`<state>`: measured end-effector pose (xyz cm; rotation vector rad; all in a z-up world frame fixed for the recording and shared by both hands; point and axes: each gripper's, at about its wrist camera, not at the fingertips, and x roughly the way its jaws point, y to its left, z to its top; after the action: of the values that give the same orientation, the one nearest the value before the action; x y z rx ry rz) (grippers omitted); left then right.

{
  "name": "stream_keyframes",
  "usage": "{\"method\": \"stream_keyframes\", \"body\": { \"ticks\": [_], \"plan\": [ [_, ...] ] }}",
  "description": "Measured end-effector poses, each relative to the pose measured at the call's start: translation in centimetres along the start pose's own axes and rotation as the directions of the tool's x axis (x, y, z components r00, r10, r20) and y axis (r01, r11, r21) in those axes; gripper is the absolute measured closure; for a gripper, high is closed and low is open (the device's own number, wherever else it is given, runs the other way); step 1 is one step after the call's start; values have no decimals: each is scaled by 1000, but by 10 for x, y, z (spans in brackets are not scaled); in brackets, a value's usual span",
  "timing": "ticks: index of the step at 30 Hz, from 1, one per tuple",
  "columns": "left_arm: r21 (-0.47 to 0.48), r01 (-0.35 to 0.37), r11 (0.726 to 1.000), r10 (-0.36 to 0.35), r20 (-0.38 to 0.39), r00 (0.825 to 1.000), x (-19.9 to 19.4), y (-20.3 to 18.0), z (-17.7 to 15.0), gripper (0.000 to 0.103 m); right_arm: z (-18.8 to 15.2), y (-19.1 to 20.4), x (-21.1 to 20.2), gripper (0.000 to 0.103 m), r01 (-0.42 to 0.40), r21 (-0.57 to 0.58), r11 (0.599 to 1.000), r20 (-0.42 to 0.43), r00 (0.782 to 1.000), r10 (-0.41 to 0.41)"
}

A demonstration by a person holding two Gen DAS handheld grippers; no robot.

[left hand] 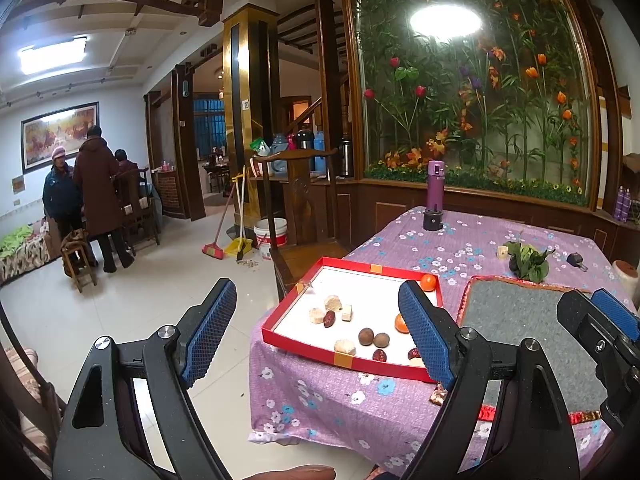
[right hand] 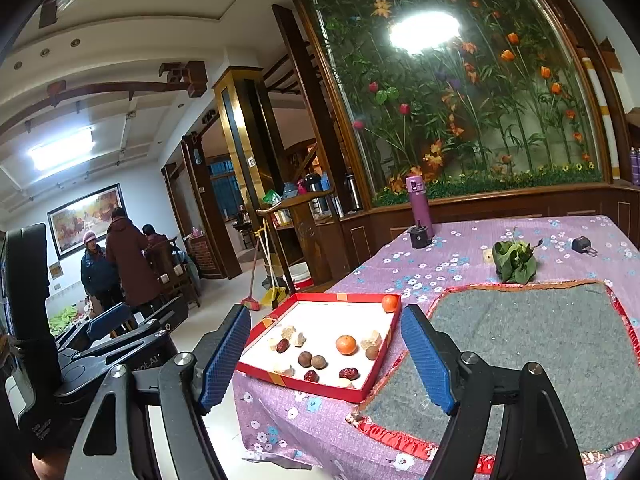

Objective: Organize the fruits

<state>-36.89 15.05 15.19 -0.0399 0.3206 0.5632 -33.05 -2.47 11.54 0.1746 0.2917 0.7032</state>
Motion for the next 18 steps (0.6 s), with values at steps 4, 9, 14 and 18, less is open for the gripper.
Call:
{"method": "stream_keyframes", "body": {
  "ticks": [4,9,14,18],
  "plan": [
    [-3,0,1000,0,-3,1000,0,2,-2,19,-2,2,1,27,-1,-8,1000,0,1000,1],
    [-1,-2,1000,2,0,1000,0,3,-3,19,-3,6,1,27,-2,-19,1000,0,1000,2],
    [-1,-2,1000,2,-1,1000,1,2,-2,19,-3,7,2,27,-3,-22,1000,0,1000,3],
    [-2,-1,1000,1,-2,1000,1,2,-3,19,-4,8,2,27,-4,-22,1000,-2,1000,4]
  ]
}}
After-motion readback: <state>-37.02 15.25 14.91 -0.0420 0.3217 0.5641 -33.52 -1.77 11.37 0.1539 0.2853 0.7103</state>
